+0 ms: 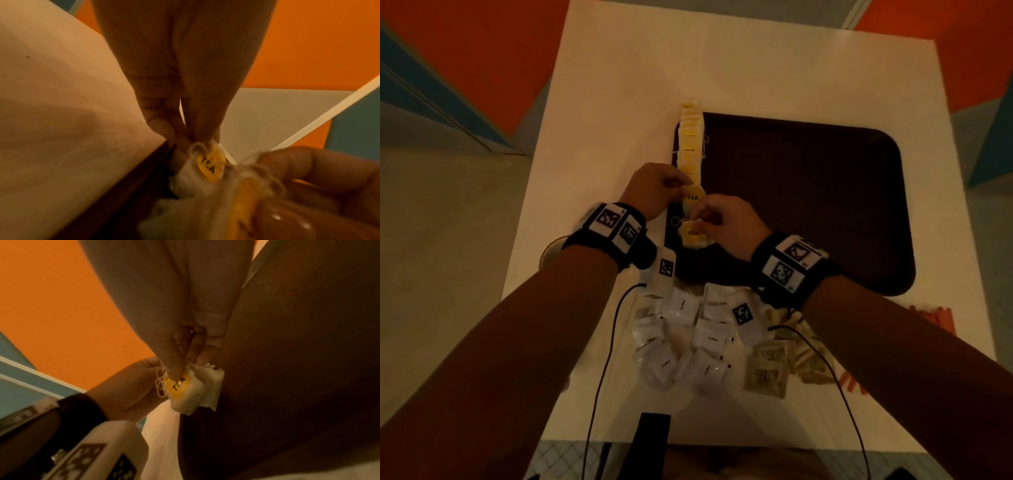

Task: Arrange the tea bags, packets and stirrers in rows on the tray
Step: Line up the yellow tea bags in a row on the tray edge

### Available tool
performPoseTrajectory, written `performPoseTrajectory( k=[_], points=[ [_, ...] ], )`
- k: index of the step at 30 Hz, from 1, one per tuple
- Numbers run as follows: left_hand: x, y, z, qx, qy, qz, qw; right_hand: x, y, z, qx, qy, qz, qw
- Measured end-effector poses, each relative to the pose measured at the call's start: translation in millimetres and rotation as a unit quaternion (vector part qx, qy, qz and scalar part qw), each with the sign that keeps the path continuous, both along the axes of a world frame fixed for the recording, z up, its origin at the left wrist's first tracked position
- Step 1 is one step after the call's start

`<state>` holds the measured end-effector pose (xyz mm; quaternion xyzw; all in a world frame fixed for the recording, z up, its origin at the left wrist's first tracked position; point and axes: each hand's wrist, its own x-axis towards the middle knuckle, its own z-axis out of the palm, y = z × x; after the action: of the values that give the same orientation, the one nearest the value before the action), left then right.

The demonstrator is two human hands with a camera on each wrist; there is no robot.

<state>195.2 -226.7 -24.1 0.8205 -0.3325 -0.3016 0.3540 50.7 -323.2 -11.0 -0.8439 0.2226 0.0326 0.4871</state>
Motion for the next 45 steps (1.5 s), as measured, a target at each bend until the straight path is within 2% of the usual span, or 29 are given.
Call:
performPoseTrajectory(
  k=[7,12,17,22,25,31,35,39,43,45],
  points=[
    [12.8,-6.0,-1.4,-0.009,0.021,0.022,1.0,30.7,2.7,-7.3,-0.002,-0.004,-0.03,1.0],
    [13.3,5.0,4.6,0.009,0.012,0.09,0.996,31.8,-1.0,-11.9,-0.003,-0.006,-0.074,0.997],
    [-18.7,20.4,9.6,0.062,0.009,0.057,0.996,5.4,-6.5,-20.5,0.034,-0.012,-0.148,0.988],
    [-29.1,18.6,5.1,0.039,0.021,0.079,0.996,-14.3,-6.9,-25.3,0.086,0.036,-0.142,0.986],
    [-33.6,18.2,2.1,0.039,0.01,0.057,0.998,-16.6,-1.0,-23.8,0.079,0.056,-0.129,0.987],
    [-43.0,19.0,-0.1,0.03,-0.027,0.066,0.997,-16.9,8.9,-22.0,0.047,0.012,-0.136,0.99],
    [-42.2,19.0,-3.6,0.01,-0.006,0.109,0.994,-12.5,9.5,-26.2,0.046,0.013,-0.142,0.989],
    [-41.1,18.0,-4.9,0.01,-0.001,0.129,0.992,-7.8,7.7,-24.8,0.078,0.002,-0.138,0.987],
    [-40.5,21.6,-4.4,-0.03,0.006,0.162,0.986,-6.6,9.9,-25.2,0.111,-0.02,-0.155,0.981],
    [-38.9,26.1,-4.1,-0.03,0.006,0.172,0.985,-9.8,9.6,-27.6,0.079,-0.018,-0.171,0.982]
  ],
)
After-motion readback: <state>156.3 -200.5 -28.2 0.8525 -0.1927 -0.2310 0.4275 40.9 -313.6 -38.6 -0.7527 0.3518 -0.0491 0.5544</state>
